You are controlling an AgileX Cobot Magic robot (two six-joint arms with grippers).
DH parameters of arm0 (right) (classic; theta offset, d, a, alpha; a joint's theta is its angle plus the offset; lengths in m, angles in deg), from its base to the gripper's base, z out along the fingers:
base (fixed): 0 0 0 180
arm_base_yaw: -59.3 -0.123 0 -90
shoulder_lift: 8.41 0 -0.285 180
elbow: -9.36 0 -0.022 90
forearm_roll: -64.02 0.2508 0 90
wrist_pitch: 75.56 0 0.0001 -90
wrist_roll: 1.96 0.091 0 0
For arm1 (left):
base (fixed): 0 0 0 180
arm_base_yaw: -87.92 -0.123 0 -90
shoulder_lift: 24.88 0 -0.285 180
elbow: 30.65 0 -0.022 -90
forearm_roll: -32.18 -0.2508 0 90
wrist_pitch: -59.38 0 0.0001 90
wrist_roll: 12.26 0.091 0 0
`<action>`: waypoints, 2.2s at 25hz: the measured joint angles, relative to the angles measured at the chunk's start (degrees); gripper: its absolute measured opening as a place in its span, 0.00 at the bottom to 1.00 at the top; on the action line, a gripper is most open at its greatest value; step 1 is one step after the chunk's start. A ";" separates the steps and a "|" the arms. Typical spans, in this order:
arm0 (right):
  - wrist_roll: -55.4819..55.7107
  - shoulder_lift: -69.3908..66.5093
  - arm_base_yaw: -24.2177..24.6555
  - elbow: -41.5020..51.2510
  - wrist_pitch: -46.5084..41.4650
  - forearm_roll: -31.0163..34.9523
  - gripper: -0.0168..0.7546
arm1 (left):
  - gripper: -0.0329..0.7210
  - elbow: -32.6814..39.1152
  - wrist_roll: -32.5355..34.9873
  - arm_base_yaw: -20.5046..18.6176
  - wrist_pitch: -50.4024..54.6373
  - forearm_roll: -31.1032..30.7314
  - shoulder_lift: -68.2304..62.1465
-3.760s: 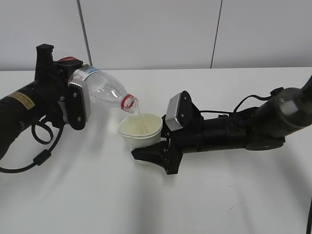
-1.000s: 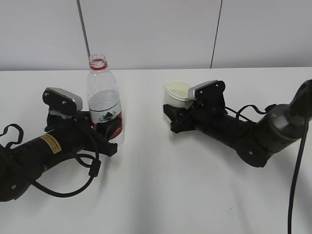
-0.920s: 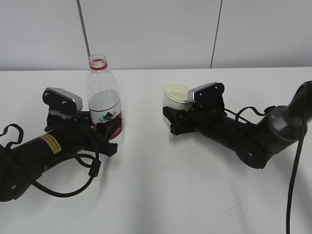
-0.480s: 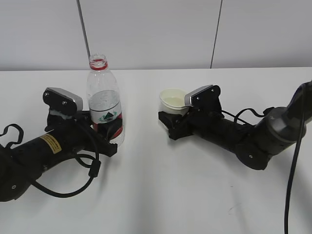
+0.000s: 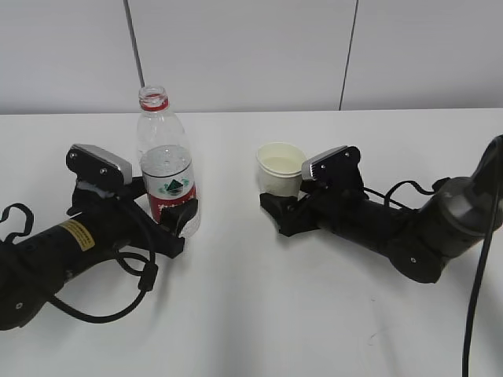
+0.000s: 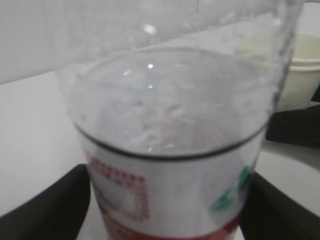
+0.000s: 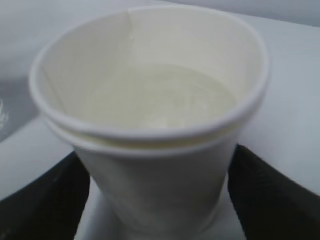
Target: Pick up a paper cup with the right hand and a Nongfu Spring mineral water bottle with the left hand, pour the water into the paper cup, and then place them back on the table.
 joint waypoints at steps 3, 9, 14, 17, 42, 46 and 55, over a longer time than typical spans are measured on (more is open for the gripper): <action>-1.33 2.18 0.00 3.59 -0.24 2.64 0.85 | 0.79 1.70 0.30 0.00 0.11 0.80 0.41; -2.58 6.57 0.00 10.24 0.39 6.23 0.84 | 0.79 6.27 0.54 0.00 0.10 2.48 3.27; -6.31 8.36 0.00 13.38 0.67 12.99 0.82 | 0.79 10.68 3.98 0.00 0.04 7.02 6.21; -7.15 8.57 0.72 13.96 0.77 17.50 0.81 | 0.79 11.89 6.85 -0.08 0.10 13.31 7.57; -7.38 15.97 13.16 1.64 -35.11 23.02 0.79 | 0.79 -4.54 10.93 -14.79 35.58 19.24 13.75; -7.38 17.76 13.16 -6.54 -55.64 22.98 0.79 | 0.79 -12.54 11.09 -15.03 54.59 19.24 17.03; -8.28 17.89 13.16 -26.00 -92.88 22.76 0.79 | 0.75 -32.66 10.54 -17.70 96.15 18.29 18.15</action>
